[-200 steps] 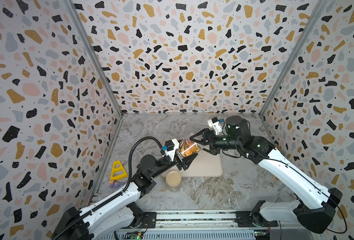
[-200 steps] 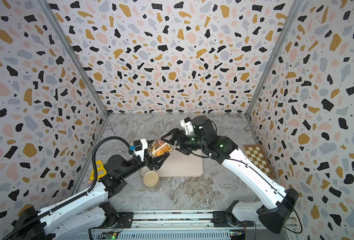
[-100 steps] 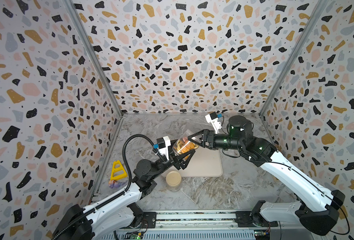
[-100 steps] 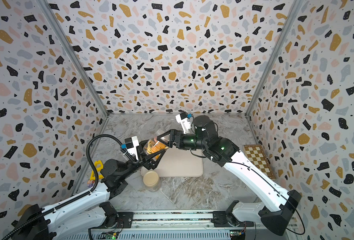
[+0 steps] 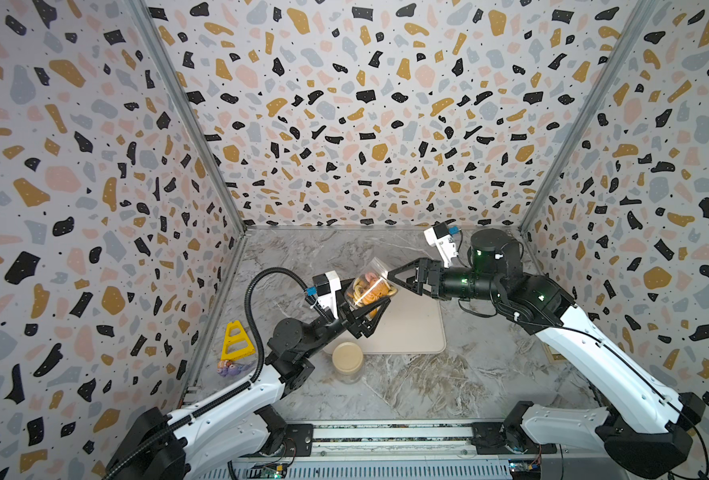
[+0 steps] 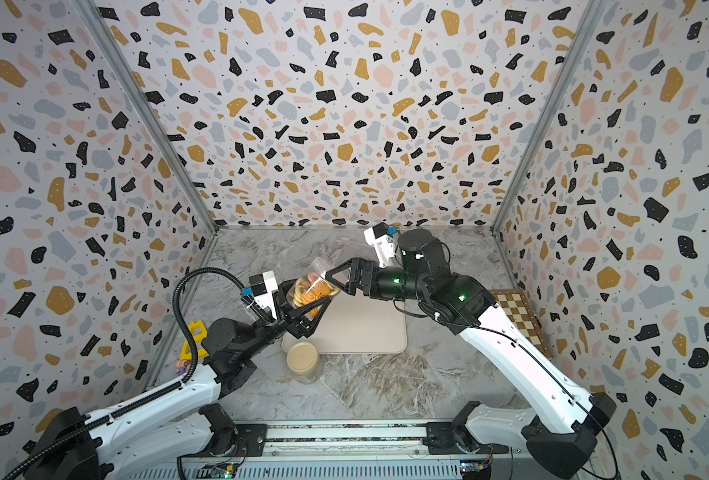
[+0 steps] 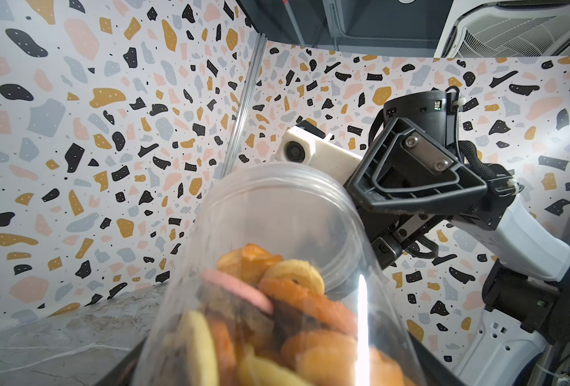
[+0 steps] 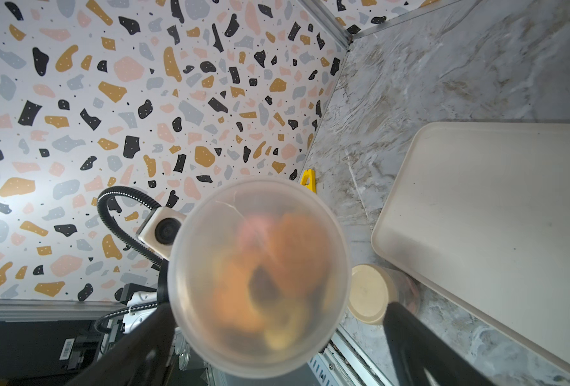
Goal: Pour the cookies out of the jar
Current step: Unscrew the lid from the jar.
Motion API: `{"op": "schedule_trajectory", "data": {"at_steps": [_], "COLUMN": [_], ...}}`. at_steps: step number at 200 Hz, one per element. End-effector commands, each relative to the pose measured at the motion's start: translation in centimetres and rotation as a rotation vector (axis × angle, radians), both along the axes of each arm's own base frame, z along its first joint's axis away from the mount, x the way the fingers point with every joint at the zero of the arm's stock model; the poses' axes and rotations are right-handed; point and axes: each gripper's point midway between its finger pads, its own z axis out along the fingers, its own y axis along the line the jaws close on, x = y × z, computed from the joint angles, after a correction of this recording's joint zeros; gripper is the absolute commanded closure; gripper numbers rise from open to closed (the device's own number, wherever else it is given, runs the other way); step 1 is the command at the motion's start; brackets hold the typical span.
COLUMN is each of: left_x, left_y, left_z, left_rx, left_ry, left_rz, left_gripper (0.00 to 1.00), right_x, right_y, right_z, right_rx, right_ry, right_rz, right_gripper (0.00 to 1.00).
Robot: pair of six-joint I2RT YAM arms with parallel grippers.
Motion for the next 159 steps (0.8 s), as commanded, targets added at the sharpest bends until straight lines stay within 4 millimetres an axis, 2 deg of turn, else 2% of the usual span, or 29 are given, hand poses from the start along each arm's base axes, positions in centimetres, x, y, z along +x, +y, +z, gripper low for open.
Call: {"op": "schedule_trajectory", "data": {"at_steps": [1,12,41,58,116,159], "left_x": [-1.0,-0.9,-0.8,-0.9,-1.1,-1.1], "left_y": [0.3,0.1,-0.5,-0.5,-1.2,-1.3], "left_z": [3.5,3.2,2.3,1.9,-0.2,-0.2], "left_rx": [-0.029,-0.005,0.072,0.098,0.231,0.235], "left_ry": [-0.144,-0.152,-0.171,-0.2,-0.257,-0.265], "left_rz": [0.011,0.02,0.023,0.033,0.034,0.032], "left_gripper": [1.0,1.0,1.0,1.0,1.0,1.0], "right_x": [-0.7,-0.7,-1.3,-1.0,0.6,0.9], "right_y": [-1.6,-2.0,-1.9,-2.0,-1.7,-0.8], "right_z": [0.1,0.1,1.8,1.8,-0.2,-2.1], "right_rx": [-0.018,-0.015,0.037,0.034,0.024,-0.001], "right_ry": [0.055,0.071,0.087,0.129,0.283,0.334], "right_rz": [-0.034,-0.044,-0.026,-0.045,-0.094,-0.089], "right_gripper": [0.01,0.01,0.01,0.01,0.01,0.01]}}
